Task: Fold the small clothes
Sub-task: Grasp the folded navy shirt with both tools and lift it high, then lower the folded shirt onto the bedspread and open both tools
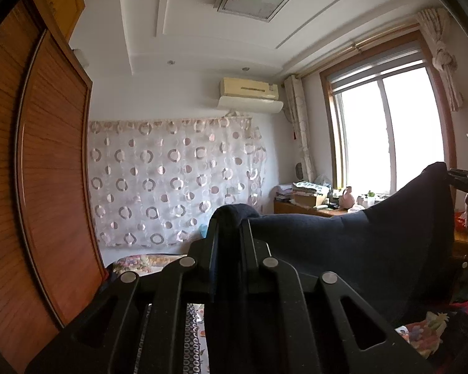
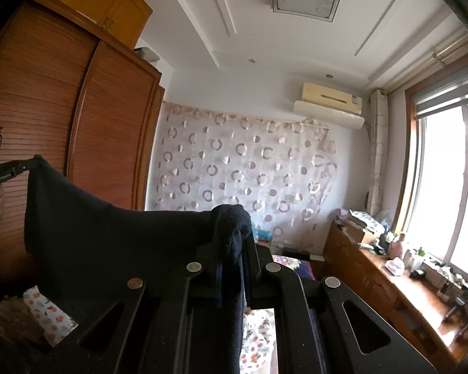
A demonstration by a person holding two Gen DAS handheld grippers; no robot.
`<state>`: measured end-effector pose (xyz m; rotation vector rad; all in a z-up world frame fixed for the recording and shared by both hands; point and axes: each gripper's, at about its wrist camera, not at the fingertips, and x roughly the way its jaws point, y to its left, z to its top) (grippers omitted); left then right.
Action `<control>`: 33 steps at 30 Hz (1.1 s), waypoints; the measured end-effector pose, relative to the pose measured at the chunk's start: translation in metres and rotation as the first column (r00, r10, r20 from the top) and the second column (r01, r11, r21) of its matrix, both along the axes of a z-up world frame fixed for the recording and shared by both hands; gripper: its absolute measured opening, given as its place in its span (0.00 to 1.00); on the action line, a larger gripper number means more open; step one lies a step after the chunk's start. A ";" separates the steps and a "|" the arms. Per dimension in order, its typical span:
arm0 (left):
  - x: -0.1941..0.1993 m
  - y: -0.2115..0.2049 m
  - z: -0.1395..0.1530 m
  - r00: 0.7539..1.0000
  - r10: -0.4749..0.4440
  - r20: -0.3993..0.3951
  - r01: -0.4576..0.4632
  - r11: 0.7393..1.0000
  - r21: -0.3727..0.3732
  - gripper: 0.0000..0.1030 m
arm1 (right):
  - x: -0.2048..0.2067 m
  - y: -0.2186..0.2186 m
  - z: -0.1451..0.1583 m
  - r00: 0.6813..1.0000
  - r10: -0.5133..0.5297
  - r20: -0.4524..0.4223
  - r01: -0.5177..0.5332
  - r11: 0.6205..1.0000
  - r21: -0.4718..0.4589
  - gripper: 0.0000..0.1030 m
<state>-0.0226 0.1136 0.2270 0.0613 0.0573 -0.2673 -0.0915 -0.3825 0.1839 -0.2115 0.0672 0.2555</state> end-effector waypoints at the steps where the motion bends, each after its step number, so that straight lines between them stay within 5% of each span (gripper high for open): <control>1: 0.005 -0.002 -0.003 1.000 0.003 -0.009 -0.003 1.000 0.002 0.12 | 0.007 0.002 -0.001 1.000 -0.005 -0.015 0.004 1.000 -0.001 0.09; 9: 0.122 -0.022 -0.085 0.983 0.043 -0.178 -0.036 0.998 0.046 0.12 | 0.122 0.011 -0.066 0.980 -0.044 -0.196 0.033 0.998 -0.058 0.09; 11: 0.162 -0.028 -0.114 0.967 0.039 -0.252 -0.031 0.999 0.035 0.12 | 0.158 0.014 -0.092 0.982 -0.030 -0.189 0.021 0.998 -0.051 0.09; 17: 0.245 -0.055 -0.176 0.918 0.064 -0.390 -0.041 0.997 0.069 0.12 | 0.264 0.025 -0.150 0.936 -0.073 -0.344 0.050 0.996 -0.077 0.09; 27: 0.306 -0.060 -0.212 0.869 0.098 -0.486 -0.055 0.993 0.104 0.12 | 0.355 0.029 -0.154 0.877 -0.091 -0.472 0.073 0.996 -0.055 0.09; 33: 0.328 -0.062 -0.229 0.840 0.112 -0.530 -0.052 0.991 0.127 0.13 | 0.362 0.024 -0.169 0.858 -0.083 -0.507 0.070 0.997 -0.045 0.09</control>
